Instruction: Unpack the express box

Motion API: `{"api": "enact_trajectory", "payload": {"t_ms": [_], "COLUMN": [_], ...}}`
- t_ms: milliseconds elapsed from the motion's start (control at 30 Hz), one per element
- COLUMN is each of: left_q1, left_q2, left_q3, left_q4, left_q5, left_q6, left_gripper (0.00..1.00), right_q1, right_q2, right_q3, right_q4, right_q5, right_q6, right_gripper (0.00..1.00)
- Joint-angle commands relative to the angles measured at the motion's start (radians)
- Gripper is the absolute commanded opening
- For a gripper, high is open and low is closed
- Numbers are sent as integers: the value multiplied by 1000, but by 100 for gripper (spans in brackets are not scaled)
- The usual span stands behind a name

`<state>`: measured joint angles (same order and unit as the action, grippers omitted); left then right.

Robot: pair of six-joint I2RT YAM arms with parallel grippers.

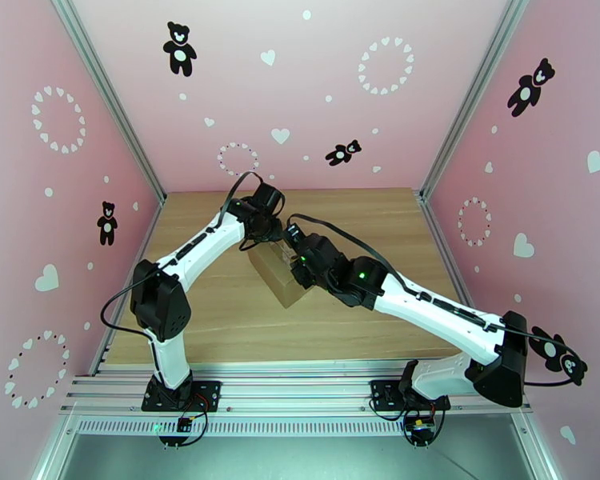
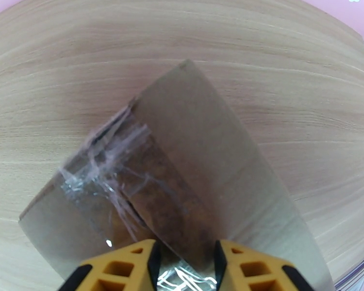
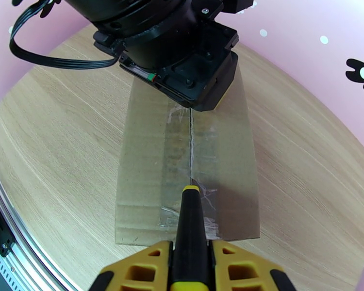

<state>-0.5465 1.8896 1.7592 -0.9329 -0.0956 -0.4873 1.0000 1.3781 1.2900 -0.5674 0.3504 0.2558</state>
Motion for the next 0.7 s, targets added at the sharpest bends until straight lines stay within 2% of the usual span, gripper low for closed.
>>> {"api": "enact_trajectory", "payload": {"t_ms": [0, 667], "left_q1": [0, 15], "left_q2": [59, 83], "left_q3": [-27, -17], "left_q4": [-41, -72], "left_q5": [-43, -66], "left_q6": [-23, -74], "left_gripper": [38, 36], "right_q1": [6, 23], "right_q2": [-44, -55], "right_q3": [-14, -51], "right_q4": [-71, -90], "right_q5": [-1, 18], "right_q6": [14, 52], "right_gripper": [0, 0]}}
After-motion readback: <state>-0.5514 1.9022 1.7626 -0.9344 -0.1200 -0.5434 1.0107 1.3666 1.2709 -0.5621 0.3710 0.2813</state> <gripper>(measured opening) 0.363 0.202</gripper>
